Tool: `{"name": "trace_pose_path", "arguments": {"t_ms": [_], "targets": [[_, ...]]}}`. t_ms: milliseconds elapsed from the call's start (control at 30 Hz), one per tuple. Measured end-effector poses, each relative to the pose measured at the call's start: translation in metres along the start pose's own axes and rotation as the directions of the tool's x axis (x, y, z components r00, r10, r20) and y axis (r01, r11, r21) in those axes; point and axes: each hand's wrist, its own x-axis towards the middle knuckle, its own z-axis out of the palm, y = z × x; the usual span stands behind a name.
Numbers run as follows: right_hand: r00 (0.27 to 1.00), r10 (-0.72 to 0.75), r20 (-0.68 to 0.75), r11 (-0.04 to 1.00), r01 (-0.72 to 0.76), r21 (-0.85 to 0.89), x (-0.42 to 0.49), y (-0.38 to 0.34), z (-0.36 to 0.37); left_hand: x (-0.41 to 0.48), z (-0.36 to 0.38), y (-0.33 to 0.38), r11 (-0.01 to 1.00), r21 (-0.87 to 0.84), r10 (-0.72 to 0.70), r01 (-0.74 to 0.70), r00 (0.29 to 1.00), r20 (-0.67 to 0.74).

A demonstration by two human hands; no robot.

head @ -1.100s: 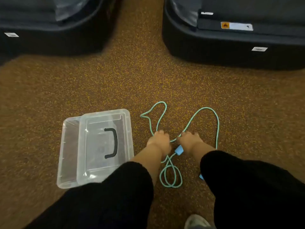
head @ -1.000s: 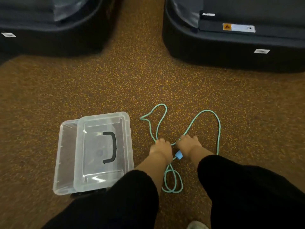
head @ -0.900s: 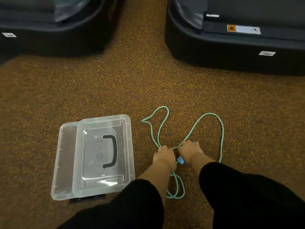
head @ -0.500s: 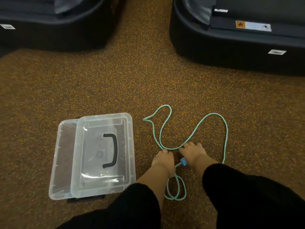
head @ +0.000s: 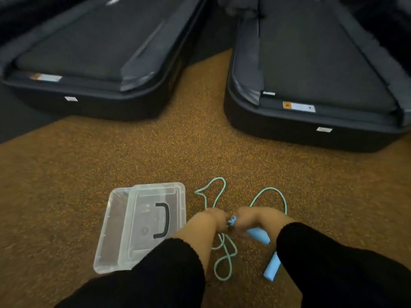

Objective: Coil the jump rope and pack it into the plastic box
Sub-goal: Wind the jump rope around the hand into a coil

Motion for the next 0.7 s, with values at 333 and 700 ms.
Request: {"name": "trace_pose_path", "arguments": {"t_ms": [333, 700], "targets": [[0.86, -0.492, -0.135, 0.513, 0.411, 0.754, -0.138, -0.059, -0.01, -0.124, -0.047, -0.02, 0.956, -0.263, 0.057, -0.128, 0.964, -0.259], [0.473, -0.706, -0.528, -0.007, 0.74, 0.672, -0.294, -0.123, -0.032, -0.244, -0.074, 0.005, 0.872, -0.341, 0.117, -0.351, 0.827, -0.55]]}}
